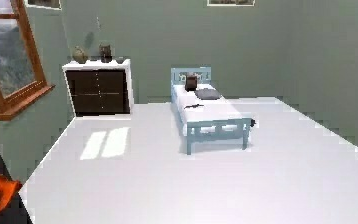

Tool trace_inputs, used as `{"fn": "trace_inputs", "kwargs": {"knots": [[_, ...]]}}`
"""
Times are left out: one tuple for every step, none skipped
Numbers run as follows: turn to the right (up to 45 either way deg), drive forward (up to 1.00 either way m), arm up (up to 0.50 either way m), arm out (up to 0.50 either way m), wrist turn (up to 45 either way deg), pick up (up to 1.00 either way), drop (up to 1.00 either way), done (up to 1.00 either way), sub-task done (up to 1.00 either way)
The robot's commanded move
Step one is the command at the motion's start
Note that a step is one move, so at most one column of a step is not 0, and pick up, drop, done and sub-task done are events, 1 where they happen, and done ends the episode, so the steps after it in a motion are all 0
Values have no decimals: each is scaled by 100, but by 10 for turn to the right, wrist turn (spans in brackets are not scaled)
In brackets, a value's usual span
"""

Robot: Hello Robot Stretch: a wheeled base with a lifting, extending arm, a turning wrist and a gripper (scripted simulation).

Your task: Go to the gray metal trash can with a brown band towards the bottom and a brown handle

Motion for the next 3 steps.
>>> {"fn": "trace_inputs", "kwargs": {"knots": [[0,40,0,0,0,0,0,0,0],[-60,0,0,0,0,0,0,0,0],[0,40,0,0,0,0,0,0,0]]}}
